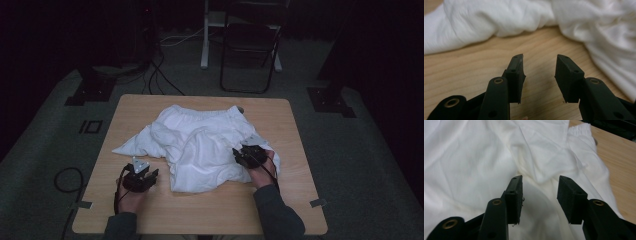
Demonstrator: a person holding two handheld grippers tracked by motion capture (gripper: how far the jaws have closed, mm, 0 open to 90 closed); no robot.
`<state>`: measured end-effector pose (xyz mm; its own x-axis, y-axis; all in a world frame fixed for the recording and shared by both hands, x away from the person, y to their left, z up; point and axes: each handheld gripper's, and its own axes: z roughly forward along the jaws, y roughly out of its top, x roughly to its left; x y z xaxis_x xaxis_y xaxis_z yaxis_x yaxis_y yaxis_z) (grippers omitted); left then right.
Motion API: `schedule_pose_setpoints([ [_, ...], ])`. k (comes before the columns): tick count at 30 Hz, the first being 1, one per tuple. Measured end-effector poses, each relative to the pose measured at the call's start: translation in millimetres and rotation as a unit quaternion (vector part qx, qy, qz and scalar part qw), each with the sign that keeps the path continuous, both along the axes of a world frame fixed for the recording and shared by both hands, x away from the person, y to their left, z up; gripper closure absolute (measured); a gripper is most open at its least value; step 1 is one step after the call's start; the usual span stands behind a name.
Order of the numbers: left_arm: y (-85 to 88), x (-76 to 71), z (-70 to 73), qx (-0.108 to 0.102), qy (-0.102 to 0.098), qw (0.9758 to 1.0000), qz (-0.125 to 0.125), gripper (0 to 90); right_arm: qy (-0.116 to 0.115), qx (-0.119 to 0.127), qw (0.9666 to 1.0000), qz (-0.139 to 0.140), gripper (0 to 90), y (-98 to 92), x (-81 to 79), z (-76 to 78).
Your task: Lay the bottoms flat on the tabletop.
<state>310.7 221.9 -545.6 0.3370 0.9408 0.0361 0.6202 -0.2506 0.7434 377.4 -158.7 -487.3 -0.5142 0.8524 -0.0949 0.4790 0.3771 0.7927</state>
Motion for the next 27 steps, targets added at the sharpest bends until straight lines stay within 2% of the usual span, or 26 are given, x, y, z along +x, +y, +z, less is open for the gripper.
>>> schedule_pose_setpoints([
  [2, 1.4, 0.5, -3.0, -0.012, 0.001, 0.9999, 0.007, 58.1, 0.008, 0.010, 0.9999, 0.003, 57.2, 6.7, 9.5, -1.3],
  [5, 0.9, 0.9, -3.4, -0.007, -0.004, 0.9999, 0.006, 57.8, 0.019, 0.014, 0.9997, 0.003, 56.9, 17.1, 23.0, -3.7],
  [8, 2.2, 1.6, -3.9, -0.013, -0.003, 0.9999, 0.009, 56.9, 0.026, 0.012, 0.9996, 0.003, 55.4, 27.1, 34.8, -6.0],
  [11, 2.1, 1.8, -3.9, -0.012, -0.004, 0.9999, 0.009, 56.8, 0.045, 0.010, 0.9989, 0.006, 54.1, 35.5, 45.5, -12.5],
  [12, 2.0, 1.7, -3.9, -0.012, -0.004, 0.9999, 0.009, 56.8, 0.053, 0.009, 0.9985, 0.005, 56.3, 37.9, 47.9, -15.1],
  [15, 1.7, 1.5, -3.9, -0.012, -0.004, 0.9999, 0.011, 56.9, 0.070, 0.009, 0.9974, 0.018, 80.9, 41.9, 51.4, -20.7],
  [16, 1.7, 1.5, -4.0, -0.013, -0.004, 0.9998, 0.011, 56.9, 0.074, 0.009, 0.9971, 0.017, 86.4, 42.4, 50.4, -20.8],
  [17, 1.7, 1.5, -4.0, -0.013, -0.004, 0.9998, 0.012, 56.9, 0.073, 0.010, 0.9971, 0.019, 88.2, 41.9, 48.6, -20.0],
  [21, 1.6, 1.4, -4.0, -0.013, -0.003, 0.9998, 0.013, 56.9, 0.060, 0.023, 0.9973, 0.035, 88.9, 35.2, 31.5, -10.5],
  [27, 0.4, 0.7, -4.1, -0.015, -0.004, 0.9997, 0.020, 57.0, 0.029, 0.020, 0.9976, 0.060, 88.8, 10.8, -19.9, 3.2],
])
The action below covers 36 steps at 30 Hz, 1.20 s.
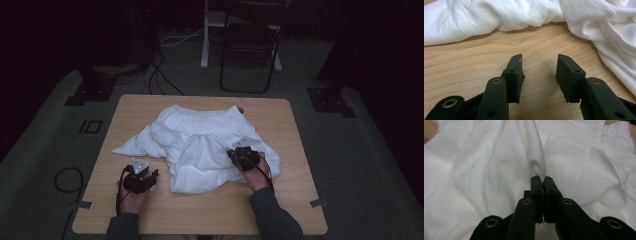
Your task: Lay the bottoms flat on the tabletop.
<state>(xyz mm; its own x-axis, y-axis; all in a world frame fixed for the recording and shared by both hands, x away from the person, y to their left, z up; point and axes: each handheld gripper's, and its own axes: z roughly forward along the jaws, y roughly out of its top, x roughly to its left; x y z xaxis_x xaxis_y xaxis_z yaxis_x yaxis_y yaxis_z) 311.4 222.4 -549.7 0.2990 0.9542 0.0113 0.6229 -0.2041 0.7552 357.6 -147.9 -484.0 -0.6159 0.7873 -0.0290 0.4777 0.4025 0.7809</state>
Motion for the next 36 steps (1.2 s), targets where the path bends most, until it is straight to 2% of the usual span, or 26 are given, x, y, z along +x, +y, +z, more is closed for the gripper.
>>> schedule_pose_setpoints([
  [7, 0.0, -0.1, 0.1, 0.001, 0.001, 1.0000, 0.001, 57.0, -0.010, 0.031, 0.9994, 0.014, 88.8, -36.0, -64.2, -3.8],
  [10, 0.1, -0.1, 0.1, 0.001, 0.001, 1.0000, 0.000, 57.0, -0.010, 0.016, 0.9997, 0.016, 88.7, -46.4, -90.8, -10.3],
  [13, 0.0, -0.1, 0.1, 0.001, 0.001, 1.0000, 0.001, 57.0, -0.005, 0.013, 0.9998, 0.015, 88.7, -60.0, -118.0, -15.5],
  [17, -0.1, -0.2, 0.1, 0.001, 0.001, 1.0000, 0.002, 57.0, 0.004, 0.010, 0.9999, 0.007, 88.7, -76.2, -145.2, -20.3],
  [21, -0.4, -0.3, 0.1, 0.001, 0.001, 1.0000, 0.003, 57.0, 0.006, 0.017, 0.9998, 0.008, 86.6, -85.2, -161.1, -19.6],
  [23, -0.3, -0.3, 0.1, 0.001, 0.001, 1.0000, 0.003, 57.0, -0.005, 0.032, 0.9994, 0.012, 78.1, -87.7, -162.4, -15.5],
  [26, -0.3, -0.3, 0.2, 0.001, 0.001, 1.0000, 0.003, 57.0, -0.028, 0.039, 0.9987, 0.013, 67.1, -86.0, -156.0, -5.4],
  [29, -0.3, -0.3, 0.1, 0.001, 0.001, 1.0000, 0.003, 57.0, -0.054, 0.038, 0.9978, 0.009, 62.5, -81.3, -144.2, 6.4],
  [31, -0.3, -0.3, 0.1, 0.001, 0.001, 1.0000, 0.003, 57.0, -0.070, 0.027, 0.9972, -0.005, 60.9, -76.8, -130.0, 11.5],
  [36, -0.3, -0.3, 0.1, 0.000, 0.001, 1.0000, 0.003, 57.0, -0.063, 0.004, 0.9966, -0.052, 61.1, -64.8, -79.9, 5.9],
])
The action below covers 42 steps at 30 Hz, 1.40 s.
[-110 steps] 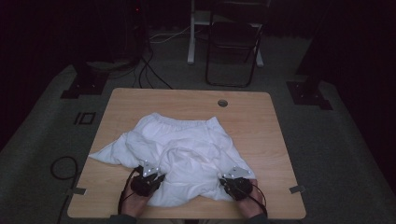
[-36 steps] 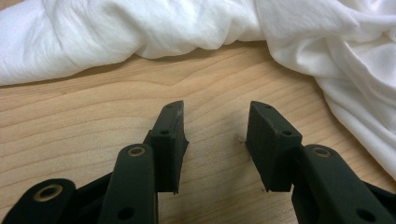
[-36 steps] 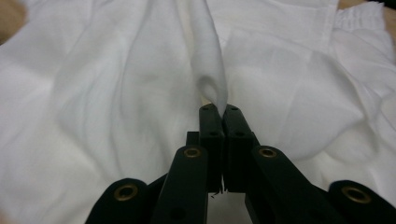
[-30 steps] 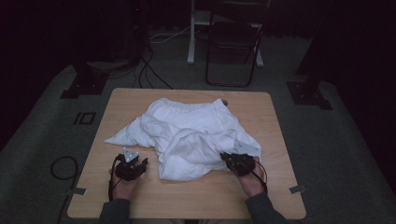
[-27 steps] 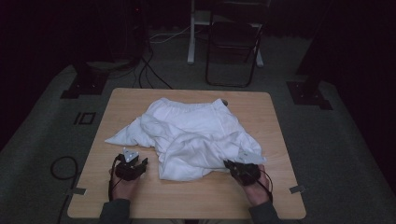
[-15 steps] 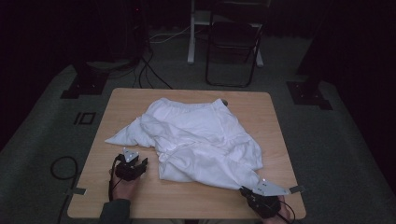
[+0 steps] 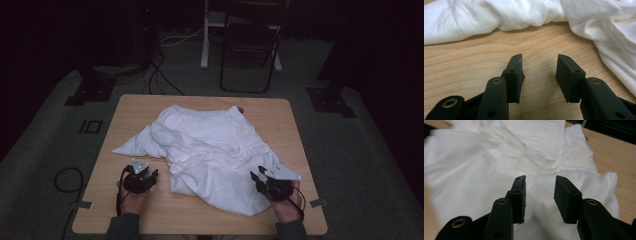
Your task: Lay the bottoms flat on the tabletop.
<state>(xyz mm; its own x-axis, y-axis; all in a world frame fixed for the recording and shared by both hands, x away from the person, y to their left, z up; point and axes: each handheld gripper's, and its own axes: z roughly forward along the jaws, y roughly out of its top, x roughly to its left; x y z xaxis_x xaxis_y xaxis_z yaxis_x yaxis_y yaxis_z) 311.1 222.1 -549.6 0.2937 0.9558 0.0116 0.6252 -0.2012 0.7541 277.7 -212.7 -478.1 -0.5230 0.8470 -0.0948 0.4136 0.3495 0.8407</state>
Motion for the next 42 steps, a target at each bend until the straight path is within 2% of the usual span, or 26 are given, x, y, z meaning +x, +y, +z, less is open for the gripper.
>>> schedule_pose_setpoints([
  [3, 0.1, 0.0, 0.1, 0.000, 0.000, 1.0000, 0.000, 57.0, 0.023, -0.005, 0.9996, -0.017, 53.3, 8.6, 27.2, -11.7],
  [5, 0.1, 0.0, 0.1, 0.000, 0.000, 1.0000, 0.000, 57.0, 0.044, -0.026, 0.9983, -0.027, 50.9, 15.7, 40.0, -22.8],
  [7, 0.1, 0.0, 0.1, 0.000, 0.000, 1.0000, 0.000, 57.0, 0.058, -0.047, 0.9967, -0.032, 50.9, 19.8, 43.3, -31.4],
  [8, 0.0, 0.0, 0.0, 0.000, 0.000, 1.0000, 0.000, 57.0, 0.066, -0.064, 0.9950, -0.040, 51.1, 20.4, 43.0, -36.9],
  [10, -0.1, -0.1, 0.1, 0.000, 0.000, 1.0000, 0.001, 57.0, 0.076, -0.068, 0.9938, -0.044, 51.6, 17.7, 39.1, -42.6],
  [13, -0.5, -0.3, 0.2, 0.000, 0.000, 1.0000, 0.000, 57.8, 0.089, -0.057, 0.9933, -0.046, 50.5, 7.6, 27.5, -48.9],
  [16, -2.5, 1.1, 1.5, -0.004, 0.005, 0.9999, -0.011, 59.0, 0.107, -0.044, 0.9919, -0.053, 50.2, -2.2, 15.6, -57.1],
  [19, -8.1, 2.4, 10.9, -0.016, -0.007, 0.9995, -0.025, 58.9, 0.113, -0.035, 0.9917, -0.051, 49.7, -7.1, 7.2, -63.3],
  [22, -18.6, 6.3, 28.2, -0.018, -0.024, 0.9985, -0.045, 58.3, 0.117, -0.039, 0.9909, -0.054, 49.6, -7.6, 3.4, -62.9],
  [26, -40.2, 17.9, 49.4, -0.011, -0.039, 0.9961, -0.079, 55.9, 0.108, -0.020, 0.9923, -0.057, 49.1, -10.0, 1.8, -66.6],
  [29, -62.0, 28.0, 57.6, 0.002, -0.038, 0.9931, -0.111, 53.7, 0.099, -0.012, 0.9934, -0.057, 49.1, -11.2, 0.6, -68.9],
  [34, -102.5, 42.9, 60.2, 0.028, -0.037, 0.9869, -0.155, 49.2, 0.094, -0.007, 0.9938, -0.060, 49.0, -11.1, -0.6, -70.3],
  [38, -129.5, 55.1, 59.9, 0.035, -0.033, 0.9823, -0.181, 44.1, 0.091, -0.004, 0.9942, -0.058, 49.0, -11.8, -0.7, -71.1],
  [41, -145.8, 62.1, 56.1, 0.028, -0.015, 0.9798, -0.197, 42.6, 0.087, -0.001, 0.9946, -0.056, 49.0, -12.7, -0.5, -72.0],
  [42, -145.8, 62.1, 56.1, 0.028, -0.015, 0.9798, -0.197, 43.3, 0.087, -0.001, 0.9946, -0.056, 49.0, -12.7, -0.5, -72.0],
])
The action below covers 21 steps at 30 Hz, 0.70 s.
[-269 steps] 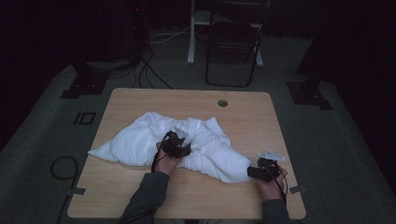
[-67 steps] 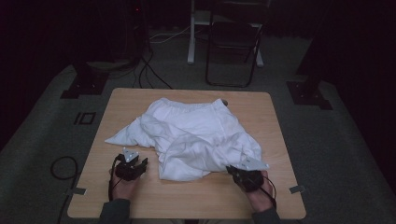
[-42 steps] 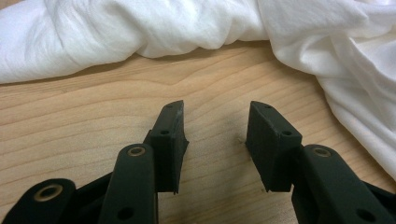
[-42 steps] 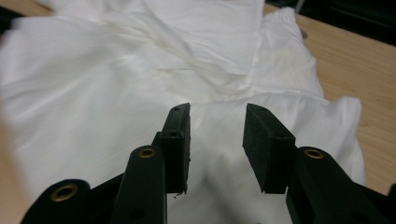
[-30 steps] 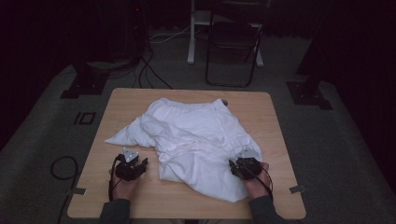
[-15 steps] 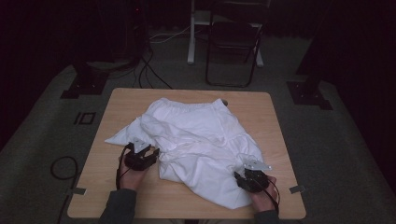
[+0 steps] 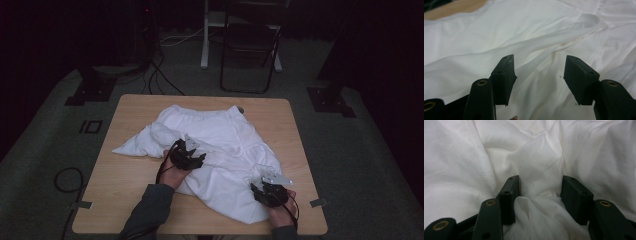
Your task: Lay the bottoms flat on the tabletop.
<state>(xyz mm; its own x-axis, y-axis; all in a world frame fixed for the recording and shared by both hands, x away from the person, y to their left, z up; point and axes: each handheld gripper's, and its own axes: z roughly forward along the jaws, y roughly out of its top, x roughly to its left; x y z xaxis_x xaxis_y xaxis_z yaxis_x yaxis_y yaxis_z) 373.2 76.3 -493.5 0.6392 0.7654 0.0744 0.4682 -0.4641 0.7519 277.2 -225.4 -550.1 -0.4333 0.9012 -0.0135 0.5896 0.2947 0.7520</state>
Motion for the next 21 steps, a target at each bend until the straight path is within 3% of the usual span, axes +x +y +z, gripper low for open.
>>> schedule_pose_setpoints([
  [3, -22.4, -0.2, -7.8, 0.005, 0.008, 0.9996, -0.027, 42.0, -0.002, 0.001, 1.0000, 0.001, 49.0, -0.2, -0.1, -0.3],
  [8, -40.7, -0.2, -11.3, 0.011, 0.004, 0.9985, -0.054, 37.2, -0.001, 0.001, 1.0000, 0.001, 49.0, -0.2, 0.1, -0.2],
  [10, -44.5, 0.0, -12.4, 0.013, 0.006, 0.9984, -0.055, 36.7, -0.001, 0.001, 1.0000, 0.001, 49.0, -0.2, 0.2, -0.2],
  [12, -53.2, 2.6, -16.9, 0.029, 0.010, 0.9983, -0.050, 36.8, -0.001, 0.001, 1.0000, 0.002, 49.0, -0.3, 0.2, -0.3],
  [15, -53.3, 7.0, -21.9, 0.040, 0.019, 0.9988, -0.022, 48.8, -0.002, 0.001, 1.0000, 0.002, 49.0, -0.4, 0.2, -0.4],
  [18, -45.8, 8.4, -22.4, 0.051, 0.020, 0.9985, 0.000, 73.3, -0.002, 0.001, 1.0000, 0.003, 49.0, -0.5, 0.2, -0.5],
  [21, -32.6, 8.1, -18.3, 0.042, 0.014, 0.9989, 0.016, 85.6, -0.002, 0.001, 1.0000, 0.002, 49.0, -0.6, 0.2, -0.5],
])
